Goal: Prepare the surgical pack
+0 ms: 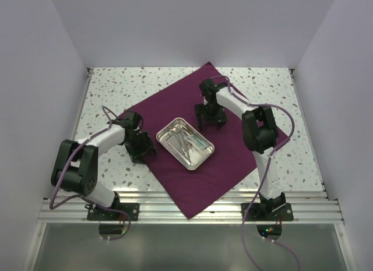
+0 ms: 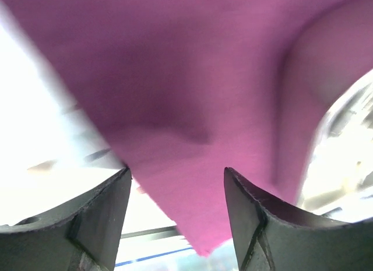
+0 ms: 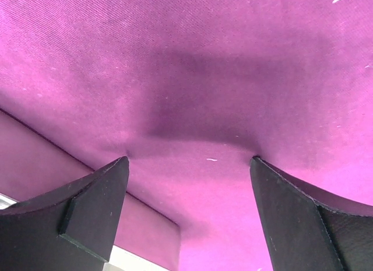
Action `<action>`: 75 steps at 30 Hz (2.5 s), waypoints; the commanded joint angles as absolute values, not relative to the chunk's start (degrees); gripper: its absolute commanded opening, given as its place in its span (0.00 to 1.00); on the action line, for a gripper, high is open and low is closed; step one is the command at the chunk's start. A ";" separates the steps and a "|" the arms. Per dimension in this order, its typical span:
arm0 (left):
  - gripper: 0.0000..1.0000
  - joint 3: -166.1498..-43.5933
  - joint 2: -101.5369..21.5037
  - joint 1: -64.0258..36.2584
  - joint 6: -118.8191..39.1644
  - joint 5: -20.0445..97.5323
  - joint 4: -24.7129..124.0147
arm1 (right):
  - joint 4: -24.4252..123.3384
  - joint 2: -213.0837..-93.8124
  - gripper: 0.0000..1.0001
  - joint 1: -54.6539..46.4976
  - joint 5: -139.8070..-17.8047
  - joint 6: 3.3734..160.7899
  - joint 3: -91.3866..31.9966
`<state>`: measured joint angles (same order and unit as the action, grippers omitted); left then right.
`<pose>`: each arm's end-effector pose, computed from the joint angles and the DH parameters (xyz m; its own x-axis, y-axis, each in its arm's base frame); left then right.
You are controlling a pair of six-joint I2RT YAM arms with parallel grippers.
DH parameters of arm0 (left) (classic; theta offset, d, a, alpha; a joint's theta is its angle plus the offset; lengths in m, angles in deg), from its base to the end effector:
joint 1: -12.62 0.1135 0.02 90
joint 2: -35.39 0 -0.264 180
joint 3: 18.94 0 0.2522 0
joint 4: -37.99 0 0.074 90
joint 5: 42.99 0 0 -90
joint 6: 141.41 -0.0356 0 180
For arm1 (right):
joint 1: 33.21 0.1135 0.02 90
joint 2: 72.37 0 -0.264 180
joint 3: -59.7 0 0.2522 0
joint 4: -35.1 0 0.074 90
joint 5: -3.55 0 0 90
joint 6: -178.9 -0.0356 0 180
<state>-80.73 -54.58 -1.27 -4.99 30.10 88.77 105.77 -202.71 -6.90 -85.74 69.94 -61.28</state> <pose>0.2527 -0.0732 0.1523 -0.8624 -0.5007 0.0748 -0.4946 0.8017 -0.3355 0.4110 0.2037 0.1658 -0.9796 -0.1219 -0.1598 -0.1341 0.9886 0.0678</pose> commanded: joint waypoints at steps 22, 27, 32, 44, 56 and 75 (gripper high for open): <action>0.05 -115.06 -70.17 -1.53 -20.03 38.39 99.65 | 97.82 -161.58 0.17 -11.06 -70.54 64.47 -15.76; 0.04 -114.62 -73.33 -4.08 -21.00 36.19 99.57 | 92.90 -166.49 0.12 -10.44 -64.13 61.22 -16.11; 0.02 -111.98 -72.89 -6.80 -20.73 33.39 97.37 | 88.86 -169.83 0.10 -10.35 -60.79 57.35 -16.90; 0.00 -109.78 -74.38 -9.88 -19.15 26.71 92.71 | 94.12 -178.27 0.11 -14.30 -62.98 58.75 -30.25; 0.00 -119.18 -80.80 -11.55 -18.10 23.63 93.15 | 96.06 -180.74 0.11 -18.18 -64.21 63.41 -32.29; 0.00 -122.44 -83.26 -11.73 -17.31 23.19 93.33 | 96.32 -181.97 0.12 -20.11 -65.44 65.08 -32.99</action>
<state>-119.75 -83.02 -9.80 -19.44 28.77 96.29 97.68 -181.77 -20.54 -68.99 64.95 -30.35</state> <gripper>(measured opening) 0.005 0.117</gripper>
